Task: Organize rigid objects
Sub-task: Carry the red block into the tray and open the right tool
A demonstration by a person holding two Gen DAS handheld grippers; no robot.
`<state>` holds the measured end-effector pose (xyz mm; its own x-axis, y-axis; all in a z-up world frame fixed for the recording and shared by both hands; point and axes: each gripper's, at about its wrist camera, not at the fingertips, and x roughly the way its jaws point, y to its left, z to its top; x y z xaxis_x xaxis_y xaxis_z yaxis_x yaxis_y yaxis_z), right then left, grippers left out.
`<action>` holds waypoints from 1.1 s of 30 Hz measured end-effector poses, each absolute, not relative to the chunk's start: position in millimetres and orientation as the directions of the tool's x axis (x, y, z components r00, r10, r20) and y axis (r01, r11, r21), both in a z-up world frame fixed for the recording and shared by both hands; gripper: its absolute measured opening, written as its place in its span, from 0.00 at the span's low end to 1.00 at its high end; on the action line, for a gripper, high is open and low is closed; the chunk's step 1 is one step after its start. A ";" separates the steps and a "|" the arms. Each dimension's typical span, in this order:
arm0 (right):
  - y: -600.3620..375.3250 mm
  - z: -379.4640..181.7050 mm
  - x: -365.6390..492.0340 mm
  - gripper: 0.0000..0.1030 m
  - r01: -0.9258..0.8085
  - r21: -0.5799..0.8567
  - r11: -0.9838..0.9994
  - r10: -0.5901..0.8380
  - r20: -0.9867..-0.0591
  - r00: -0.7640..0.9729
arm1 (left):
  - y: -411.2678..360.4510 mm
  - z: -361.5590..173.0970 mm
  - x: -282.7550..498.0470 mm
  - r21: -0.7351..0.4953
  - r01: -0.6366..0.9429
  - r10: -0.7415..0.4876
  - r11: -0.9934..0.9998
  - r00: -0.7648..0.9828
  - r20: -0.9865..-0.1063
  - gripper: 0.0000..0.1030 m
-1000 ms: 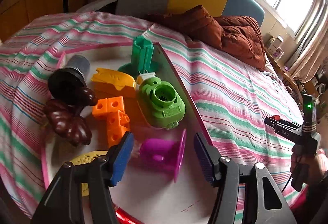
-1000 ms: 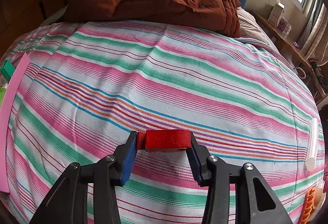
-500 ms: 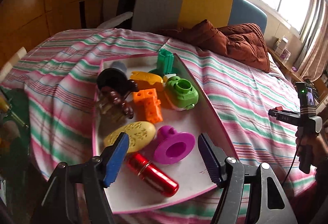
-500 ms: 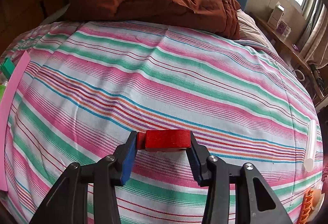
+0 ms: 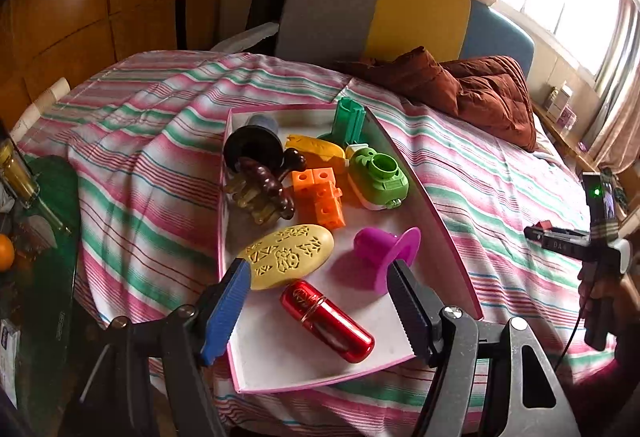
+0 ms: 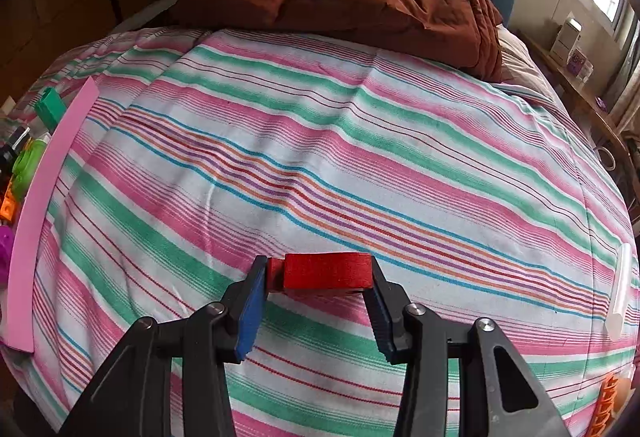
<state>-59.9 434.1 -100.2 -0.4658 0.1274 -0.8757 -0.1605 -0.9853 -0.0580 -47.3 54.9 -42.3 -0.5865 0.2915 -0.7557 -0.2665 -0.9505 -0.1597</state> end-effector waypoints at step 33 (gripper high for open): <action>193.0 -61.2 -31.0 0.45 0.342 0.088 -0.936 -0.254 -0.840 -0.479 | -2.9 -57.9 -43.6 -0.202 -0.133 0.241 -0.970 -0.603 -0.761 0.76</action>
<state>-31.0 193.0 -61.2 -0.4789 -0.2541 -0.8403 0.3418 -0.9356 0.0881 -43.6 -2.9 -57.9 -0.6027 0.2406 -0.7608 -0.1328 -0.9704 -0.2017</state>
